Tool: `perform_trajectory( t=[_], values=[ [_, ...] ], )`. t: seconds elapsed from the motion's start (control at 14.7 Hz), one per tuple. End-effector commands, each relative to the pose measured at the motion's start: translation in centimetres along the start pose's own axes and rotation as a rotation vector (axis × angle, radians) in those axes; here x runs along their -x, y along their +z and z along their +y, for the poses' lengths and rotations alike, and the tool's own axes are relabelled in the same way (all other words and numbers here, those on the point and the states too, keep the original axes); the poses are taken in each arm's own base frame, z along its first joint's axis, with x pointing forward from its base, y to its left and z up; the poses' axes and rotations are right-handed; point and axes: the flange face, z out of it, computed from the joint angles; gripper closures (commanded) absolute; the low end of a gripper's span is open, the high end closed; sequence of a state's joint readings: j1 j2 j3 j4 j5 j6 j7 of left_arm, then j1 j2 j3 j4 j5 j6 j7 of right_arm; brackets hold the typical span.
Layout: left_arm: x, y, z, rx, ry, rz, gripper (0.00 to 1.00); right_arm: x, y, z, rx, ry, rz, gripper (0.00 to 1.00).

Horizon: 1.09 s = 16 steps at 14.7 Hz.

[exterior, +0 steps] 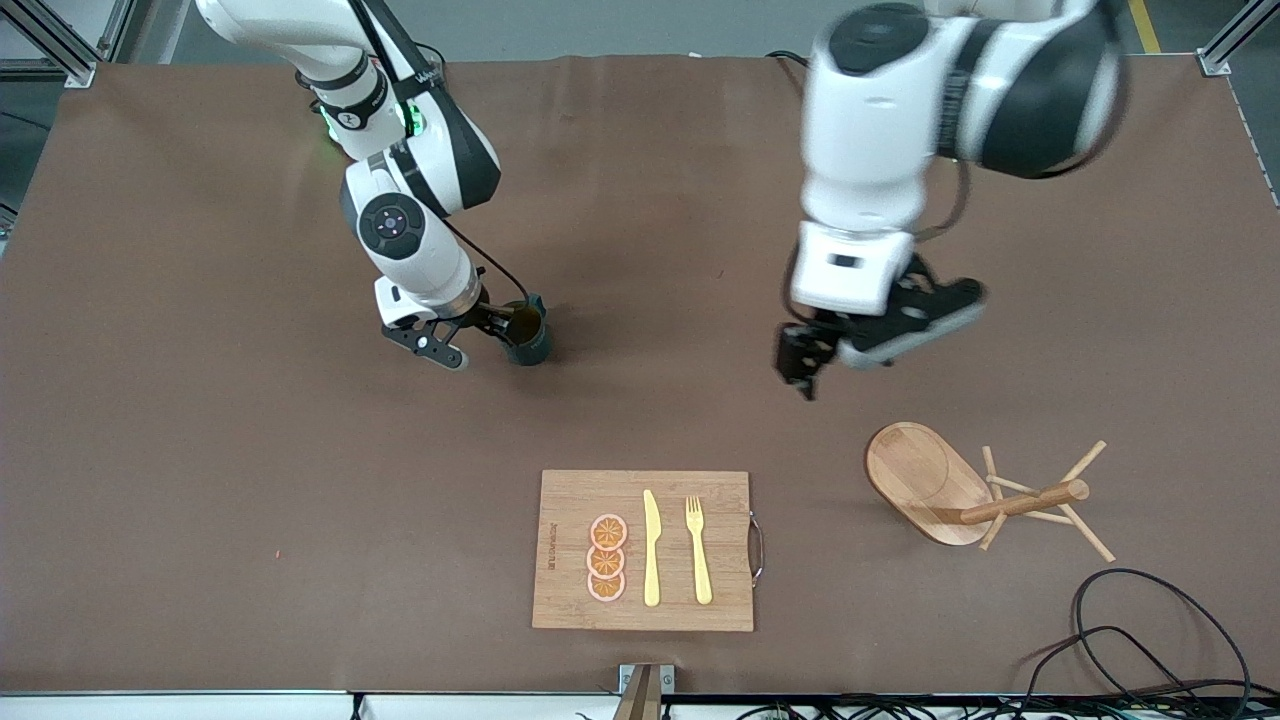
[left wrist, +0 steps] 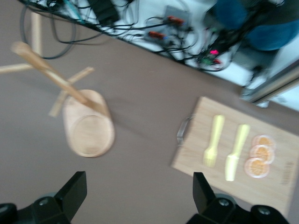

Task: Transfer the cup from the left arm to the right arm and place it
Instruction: 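Hold the mug with the left gripper while the right gripper reaches it, then grasp the mug with the right gripper while the left gripper withdraws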

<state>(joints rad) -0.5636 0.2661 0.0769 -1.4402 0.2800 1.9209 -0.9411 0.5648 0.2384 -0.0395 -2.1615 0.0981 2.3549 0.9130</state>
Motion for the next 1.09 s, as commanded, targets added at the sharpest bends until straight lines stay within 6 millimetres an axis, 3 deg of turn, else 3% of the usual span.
perform_trajectory(
  t=[0.0,0.27,0.41,0.54,0.75,1.02],
  values=[
    [-2.7,-1.2,-5.1,-0.040,0.055,-0.066,0.00,1.5,0.3,0.8,-0.002,0.013,0.000,0.00],
    [-6.3,-3.9,-13.1,-0.061,0.090,-0.133,0.00,2.3,1.2,0.6,0.013,-0.001,-0.007,0.00],
    [-7.8,-4.4,-17.3,-0.012,0.075,-0.206,0.00,3.1,1.7,0.4,0.024,-0.015,-0.012,0.00],
    [-8.5,-4.9,-20.6,-0.001,0.168,-0.255,0.00,3.4,2.2,0.3,0.033,-0.023,-0.015,0.00],
    [-8.8,-4.5,-24.1,0.029,0.216,-0.333,0.00,3.4,3.3,0.4,0.051,-0.024,-0.021,0.01],
    [-8.3,-5.3,-26.5,0.048,0.230,-0.339,0.00,3.3,3.8,0.4,0.048,-0.024,-0.018,0.18]
  ],
)
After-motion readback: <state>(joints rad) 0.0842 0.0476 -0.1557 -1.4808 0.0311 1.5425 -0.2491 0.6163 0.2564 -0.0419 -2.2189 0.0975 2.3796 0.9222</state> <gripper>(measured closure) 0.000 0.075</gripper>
